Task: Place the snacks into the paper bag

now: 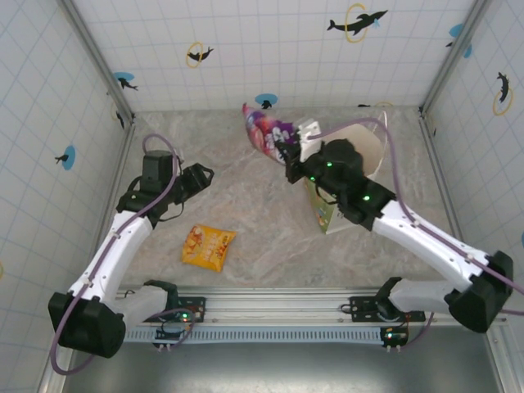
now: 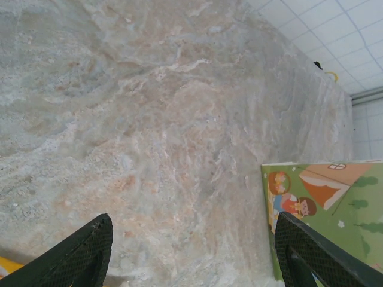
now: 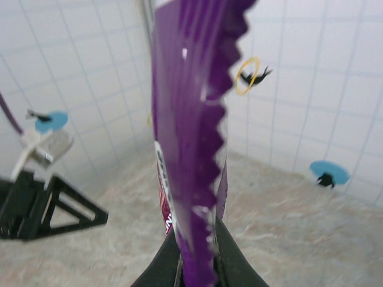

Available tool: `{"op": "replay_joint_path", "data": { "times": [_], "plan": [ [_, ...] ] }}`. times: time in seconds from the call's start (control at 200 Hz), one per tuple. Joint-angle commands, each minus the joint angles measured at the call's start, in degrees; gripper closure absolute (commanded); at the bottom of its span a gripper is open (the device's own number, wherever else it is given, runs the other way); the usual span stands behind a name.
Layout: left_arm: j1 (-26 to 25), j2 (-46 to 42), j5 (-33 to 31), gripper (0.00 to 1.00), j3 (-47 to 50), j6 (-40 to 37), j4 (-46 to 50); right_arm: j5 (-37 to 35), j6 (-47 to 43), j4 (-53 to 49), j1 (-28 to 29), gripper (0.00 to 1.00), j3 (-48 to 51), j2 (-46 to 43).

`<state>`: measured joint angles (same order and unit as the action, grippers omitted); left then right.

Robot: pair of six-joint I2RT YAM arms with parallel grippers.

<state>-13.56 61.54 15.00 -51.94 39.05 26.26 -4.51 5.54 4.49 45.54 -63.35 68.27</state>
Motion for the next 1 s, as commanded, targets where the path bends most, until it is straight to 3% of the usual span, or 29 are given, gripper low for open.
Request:
{"op": "replay_joint_path", "data": {
  "times": [0.0, 0.185, 0.365, 0.63, 0.996],
  "plan": [
    [-0.1, 0.5, -0.1, 0.28, 0.7, -0.9, -3.0, 2.2, 0.1, 4.2, -4.0, 1.00, -0.8, -4.3],
    [-0.2, 1.7, 0.7, 0.29, 0.9, -0.7, -4.2, 3.0, 0.7, 4.4, -11.1, 1.00, -1.4, -8.1],
    [-0.4, 2.0, 1.0, 0.29, 1.8, -0.6, -5.5, -2.7, 5.0, 6.1, -15.6, 1.00, 1.9, -12.2],
    [-0.7, 3.4, 1.9, 0.29, 1.2, -1.0, -6.5, -7.7, 8.3, 3.5, -18.6, 1.00, 10.9, -19.5],
    [-0.9, 4.8, 2.8, 0.30, 0.3, -2.4, -6.4, -4.8, 11.6, -11.7, -19.5, 1.00, 12.1, -23.3]
  ]
}}
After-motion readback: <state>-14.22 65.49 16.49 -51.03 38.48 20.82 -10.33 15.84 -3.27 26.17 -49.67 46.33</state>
